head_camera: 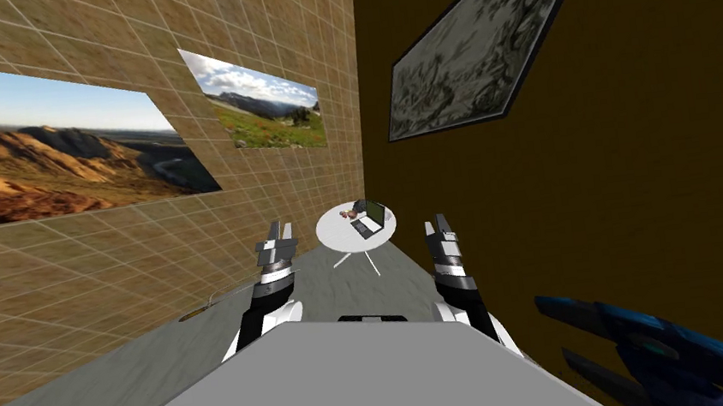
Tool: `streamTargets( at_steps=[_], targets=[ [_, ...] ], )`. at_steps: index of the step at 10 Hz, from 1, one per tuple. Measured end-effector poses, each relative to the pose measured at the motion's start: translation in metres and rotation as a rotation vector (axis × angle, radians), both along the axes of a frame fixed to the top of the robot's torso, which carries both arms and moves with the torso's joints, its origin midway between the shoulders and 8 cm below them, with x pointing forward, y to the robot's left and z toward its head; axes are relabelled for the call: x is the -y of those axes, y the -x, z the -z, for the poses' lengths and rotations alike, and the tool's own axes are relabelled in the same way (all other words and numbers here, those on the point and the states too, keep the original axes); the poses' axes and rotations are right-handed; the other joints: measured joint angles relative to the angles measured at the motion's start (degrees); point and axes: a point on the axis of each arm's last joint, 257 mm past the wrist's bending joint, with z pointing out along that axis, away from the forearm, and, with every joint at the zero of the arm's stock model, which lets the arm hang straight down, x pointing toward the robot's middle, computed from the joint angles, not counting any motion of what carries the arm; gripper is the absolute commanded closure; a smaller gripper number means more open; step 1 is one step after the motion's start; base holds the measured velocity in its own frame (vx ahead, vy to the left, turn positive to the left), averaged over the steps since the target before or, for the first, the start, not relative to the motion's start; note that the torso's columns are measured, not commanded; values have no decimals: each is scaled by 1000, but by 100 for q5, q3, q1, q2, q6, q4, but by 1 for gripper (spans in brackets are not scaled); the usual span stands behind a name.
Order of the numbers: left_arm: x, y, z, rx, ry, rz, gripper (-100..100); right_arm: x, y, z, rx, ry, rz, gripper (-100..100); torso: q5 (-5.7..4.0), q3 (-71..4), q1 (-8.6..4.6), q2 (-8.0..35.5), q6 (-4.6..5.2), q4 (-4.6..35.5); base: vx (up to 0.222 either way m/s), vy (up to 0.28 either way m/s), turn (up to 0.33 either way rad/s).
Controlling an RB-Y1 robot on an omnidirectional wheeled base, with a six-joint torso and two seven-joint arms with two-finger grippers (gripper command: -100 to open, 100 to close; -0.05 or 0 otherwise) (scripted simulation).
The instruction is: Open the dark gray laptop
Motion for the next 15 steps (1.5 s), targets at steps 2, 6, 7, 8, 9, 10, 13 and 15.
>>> streamTargets(
  at_steps=[2, 6, 7, 8, 9, 10, 13, 15],
  targets=[
    [0, 0, 0, 0, 0, 0, 0, 0, 0, 0, 0, 0, 0, -100, 0, -1692, 0, 846, 0, 846, 7, -4, 31],
    [0, 0, 0, -1, 0, 0, 0, -2, -1, 8, -26, 24, -71, -100, -2, -2232, -6, 1106, 0, 1111, 26, -36, 123],
    [0, 0, 0, -1, 0, 0, 0, 0, -2, 11, -34, 16, -92, -100, -2, -2233, -7, 1108, -1, 1112, 46, -67, 189],
    [0, 0, 0, -1, 0, 0, 0, 2, -3, 13, -42, 2, -113, -100, -2, -2233, -6, 1108, 0, 1113, 59, -72, 194],
    [0, 0, 0, -1, 0, 0, 0, 6, -4, 16, -51, -20, -134, -100, -1, -2233, -3, 1107, 0, 1113, 57, -83, 237],
    [0, 0, 0, -1, 0, 0, 0, 9, -5, 18, -60, -49, -154, -100, -1, -2232, -2, 1109, -1, 1113, 57, -65, 275],
    [0, 0, 0, -1, 0, 0, 0, 23, -11, 27, -86, -163, -211, -100, -2, -2231, -6, 1111, -1, 1114, 53, -89, 212],
    [0, 0, 0, -1, 0, 0, 0, 31, -14, 31, -93, -229, -233, -100, 3, -2226, 8, 1118, -1, 1116, 34, -74, 251]
  ],
)
